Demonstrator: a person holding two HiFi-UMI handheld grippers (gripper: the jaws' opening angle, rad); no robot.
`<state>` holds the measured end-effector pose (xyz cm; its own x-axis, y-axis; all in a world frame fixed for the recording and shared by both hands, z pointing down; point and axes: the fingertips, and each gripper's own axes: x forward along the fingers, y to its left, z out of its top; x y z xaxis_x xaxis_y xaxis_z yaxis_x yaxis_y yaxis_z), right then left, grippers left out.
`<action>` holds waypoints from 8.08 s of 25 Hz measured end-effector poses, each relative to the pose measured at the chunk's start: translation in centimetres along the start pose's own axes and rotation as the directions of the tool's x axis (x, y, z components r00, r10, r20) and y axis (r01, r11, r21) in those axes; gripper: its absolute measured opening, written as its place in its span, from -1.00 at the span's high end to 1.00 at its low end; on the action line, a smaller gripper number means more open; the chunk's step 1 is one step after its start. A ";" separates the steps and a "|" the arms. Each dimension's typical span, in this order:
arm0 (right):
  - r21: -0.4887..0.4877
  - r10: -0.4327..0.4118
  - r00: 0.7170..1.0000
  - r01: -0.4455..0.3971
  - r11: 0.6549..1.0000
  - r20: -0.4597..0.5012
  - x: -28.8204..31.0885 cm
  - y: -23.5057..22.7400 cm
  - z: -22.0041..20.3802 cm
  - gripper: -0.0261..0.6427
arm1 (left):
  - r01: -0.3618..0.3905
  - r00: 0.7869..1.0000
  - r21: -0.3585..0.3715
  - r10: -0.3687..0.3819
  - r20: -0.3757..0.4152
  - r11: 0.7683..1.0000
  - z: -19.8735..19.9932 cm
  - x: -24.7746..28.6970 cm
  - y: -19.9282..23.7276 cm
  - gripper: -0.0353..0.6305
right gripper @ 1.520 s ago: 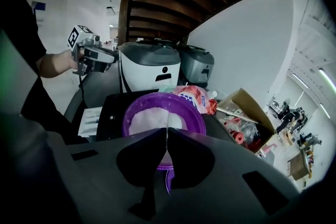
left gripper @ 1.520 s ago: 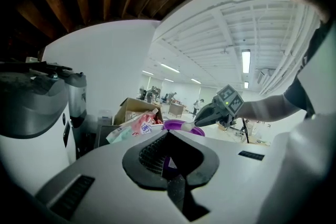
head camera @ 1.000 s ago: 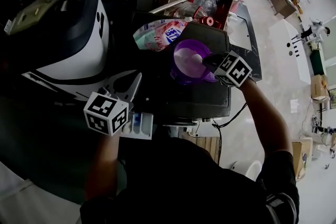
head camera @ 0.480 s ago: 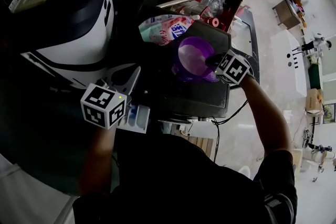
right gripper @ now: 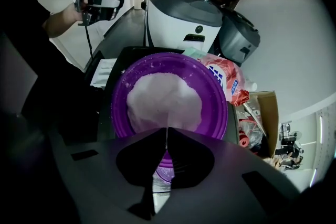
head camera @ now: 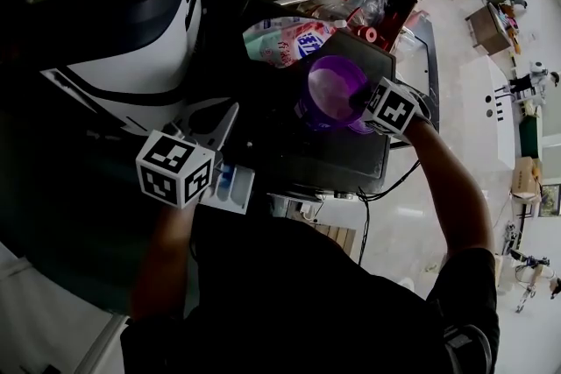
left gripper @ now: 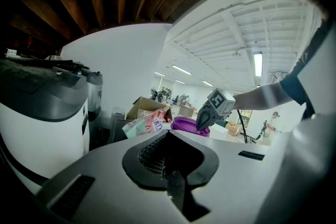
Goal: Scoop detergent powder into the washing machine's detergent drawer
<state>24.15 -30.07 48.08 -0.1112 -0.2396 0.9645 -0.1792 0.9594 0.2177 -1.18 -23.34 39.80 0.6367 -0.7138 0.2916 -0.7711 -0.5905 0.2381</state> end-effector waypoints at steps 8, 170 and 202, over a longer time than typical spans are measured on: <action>0.017 0.082 0.997 -0.082 0.996 -0.011 -0.1 1.2 0.5 0.86 | -0.005 1.000 -0.002 0.005 0.005 1.000 0.1 -0.2 0.1 0.87; 0.706 -0.537 0.489 -0.623 0.337 0.688 -8.8 2.5 1.3 0.86 | 0.079 0.996 -0.078 -0.082 -0.034 0.994 -3.0 -5.5 -1.4 0.87; 0.387 -0.407 0.215 -0.827 0.408 0.888 -16.0 9.8 7.0 0.86 | 0.093 0.994 -0.072 -0.097 -0.052 0.993 -3.8 -5.2 -4.9 0.87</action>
<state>17.33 -17.90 33.72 -0.8186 -0.5742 -0.0142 -0.3598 0.5318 -0.7666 -0.73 -15.27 40.64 0.7073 -0.6329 0.3150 -0.7068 -0.6256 0.3303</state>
